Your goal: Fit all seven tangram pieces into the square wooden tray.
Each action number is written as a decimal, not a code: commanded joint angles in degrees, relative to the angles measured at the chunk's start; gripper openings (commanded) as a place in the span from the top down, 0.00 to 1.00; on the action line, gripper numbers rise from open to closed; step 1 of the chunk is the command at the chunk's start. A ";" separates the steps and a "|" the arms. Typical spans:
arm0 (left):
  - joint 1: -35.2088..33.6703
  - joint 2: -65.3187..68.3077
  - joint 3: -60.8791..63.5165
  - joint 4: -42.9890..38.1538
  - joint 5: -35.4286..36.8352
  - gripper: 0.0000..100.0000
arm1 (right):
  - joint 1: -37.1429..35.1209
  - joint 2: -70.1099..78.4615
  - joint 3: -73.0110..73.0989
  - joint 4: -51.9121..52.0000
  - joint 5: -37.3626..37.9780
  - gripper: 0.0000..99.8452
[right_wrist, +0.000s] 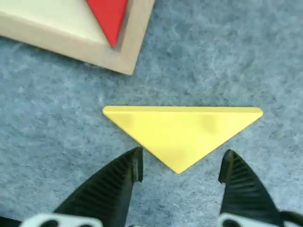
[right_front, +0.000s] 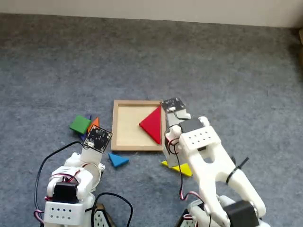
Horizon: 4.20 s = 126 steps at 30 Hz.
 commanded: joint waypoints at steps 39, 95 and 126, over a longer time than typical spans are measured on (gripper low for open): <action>-0.13 -1.80 1.10 0.26 0.44 0.99 | 4.00 -9.01 -2.07 2.77 17.58 0.64; -0.13 -1.80 1.10 0.26 0.44 0.99 | 23.34 10.42 -8.13 -14.46 24.97 0.64; -0.13 -1.80 1.10 0.26 0.44 0.99 | 21.32 14.11 -8.04 0.84 39.65 0.47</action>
